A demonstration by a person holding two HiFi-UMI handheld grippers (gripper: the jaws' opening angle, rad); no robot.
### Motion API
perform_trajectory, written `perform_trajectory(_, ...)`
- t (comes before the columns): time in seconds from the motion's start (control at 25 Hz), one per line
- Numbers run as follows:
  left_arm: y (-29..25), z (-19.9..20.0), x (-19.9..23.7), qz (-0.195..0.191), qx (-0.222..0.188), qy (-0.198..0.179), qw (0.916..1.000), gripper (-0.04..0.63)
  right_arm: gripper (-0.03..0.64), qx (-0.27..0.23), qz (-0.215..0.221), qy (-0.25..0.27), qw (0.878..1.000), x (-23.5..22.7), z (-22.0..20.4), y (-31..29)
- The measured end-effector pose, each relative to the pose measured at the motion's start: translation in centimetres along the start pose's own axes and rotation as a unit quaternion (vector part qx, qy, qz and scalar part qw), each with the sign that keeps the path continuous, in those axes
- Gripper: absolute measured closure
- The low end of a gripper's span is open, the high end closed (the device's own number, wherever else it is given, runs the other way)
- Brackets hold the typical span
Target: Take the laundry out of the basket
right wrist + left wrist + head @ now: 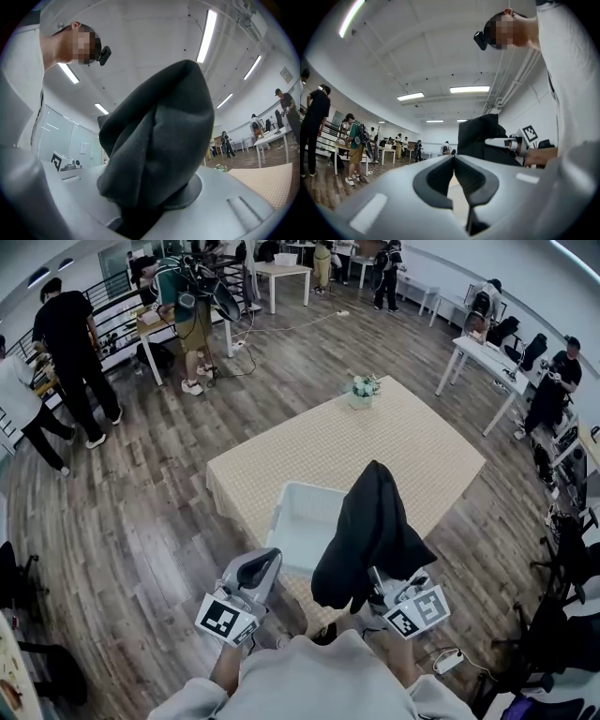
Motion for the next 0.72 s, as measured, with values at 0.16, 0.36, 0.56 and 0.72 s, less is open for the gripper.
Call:
perform_trajectory(0.16, 2.8, 0.9, -1.0, -0.011, -0.012, 0.003, 0.9999, 0.584, 0.482, 0.001, -0.007, 0.019, 1.000, 3.8, 0.8, 2.1)
perform_trajectory(0.36, 5.5, 1.4, -3.0, -0.013, -0.021, 0.009, 0.9997, 0.584, 0.482, 0.012, -0.003, 0.023, 1.000, 6.9, 0.1, 4.7)
perform_trajectory(0.56, 7.9, 1.6, -5.5, -0.008, -0.021, 0.012, 0.9997, 0.584, 0.482, 0.004, 0.012, 0.014, 1.000, 8.9, 0.5, 7.2)
perform_trajectory(0.72, 8.6, 2.0, -8.7, -0.007, -0.021, 0.010, 0.9997, 0.584, 0.482, 0.002, 0.024, 0.006, 1.000, 9.8, 0.5, 10.6)
Point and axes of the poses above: the fingertips, and each gripper's own axes: y backward along the fingers, x to its left, z out of its top, the point moved 3 cm from there along y, backward along the fingers, and after that the axes turned 2 degrees about -y, right-handed, at the moved point
